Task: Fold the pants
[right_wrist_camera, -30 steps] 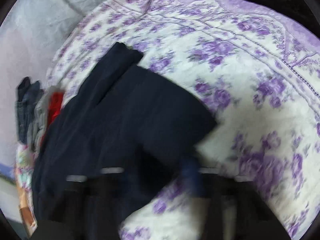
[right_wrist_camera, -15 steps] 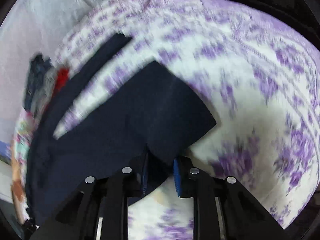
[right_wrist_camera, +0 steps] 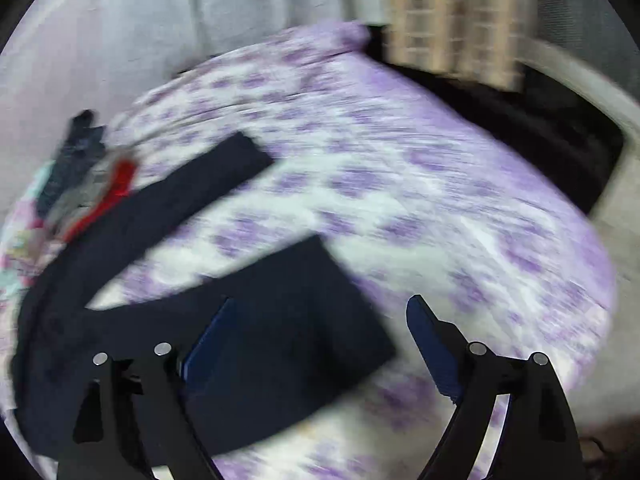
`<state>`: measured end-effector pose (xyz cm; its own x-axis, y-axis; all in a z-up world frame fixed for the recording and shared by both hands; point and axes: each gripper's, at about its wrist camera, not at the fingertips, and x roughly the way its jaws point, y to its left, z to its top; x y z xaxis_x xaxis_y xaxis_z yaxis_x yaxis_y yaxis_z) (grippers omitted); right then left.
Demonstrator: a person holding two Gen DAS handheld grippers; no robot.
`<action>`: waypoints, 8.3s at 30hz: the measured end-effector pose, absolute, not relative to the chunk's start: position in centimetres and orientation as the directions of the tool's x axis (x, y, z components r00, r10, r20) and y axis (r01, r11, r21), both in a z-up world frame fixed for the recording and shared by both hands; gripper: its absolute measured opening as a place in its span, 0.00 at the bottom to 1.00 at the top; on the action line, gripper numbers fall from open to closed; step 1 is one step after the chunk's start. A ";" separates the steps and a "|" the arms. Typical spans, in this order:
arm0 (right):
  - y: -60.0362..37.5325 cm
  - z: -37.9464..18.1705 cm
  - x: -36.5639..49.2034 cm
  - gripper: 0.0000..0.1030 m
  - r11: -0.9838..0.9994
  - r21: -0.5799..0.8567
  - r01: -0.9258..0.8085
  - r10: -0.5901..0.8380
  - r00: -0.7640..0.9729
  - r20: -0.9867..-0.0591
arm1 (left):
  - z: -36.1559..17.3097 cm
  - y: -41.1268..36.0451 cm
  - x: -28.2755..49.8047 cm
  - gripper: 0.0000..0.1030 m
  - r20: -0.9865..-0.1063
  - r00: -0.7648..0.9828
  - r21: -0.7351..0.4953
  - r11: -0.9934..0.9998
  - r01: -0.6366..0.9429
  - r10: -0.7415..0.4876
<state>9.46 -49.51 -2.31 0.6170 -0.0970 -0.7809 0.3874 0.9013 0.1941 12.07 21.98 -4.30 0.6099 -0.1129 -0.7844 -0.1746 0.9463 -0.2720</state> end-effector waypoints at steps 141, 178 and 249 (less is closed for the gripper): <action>-6.1 -9.9 8.0 0.12 0.806 0.194 -0.560 0.399 0.271 -0.876 | -8.9 15.2 13.8 0.61 -0.714 0.516 -0.364 0.880 0.304 -0.474; -41.2 3.8 23.7 0.12 0.905 0.124 0.407 -0.072 0.433 -0.899 | -11.2 14.9 12.4 0.45 -0.727 0.592 -0.213 0.934 0.287 -0.348; -13.3 -1.9 26.1 0.08 0.786 0.209 -0.581 0.458 0.322 -0.828 | -12.8 2.7 13.8 0.18 -0.804 0.259 -0.331 0.765 0.552 -0.535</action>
<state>26.12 -13.27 -1.95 0.3220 0.4584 -0.8284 -0.5813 0.7864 0.2092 13.81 2.69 -12.85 0.2594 -0.5346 -0.8043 0.5519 0.7655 -0.3308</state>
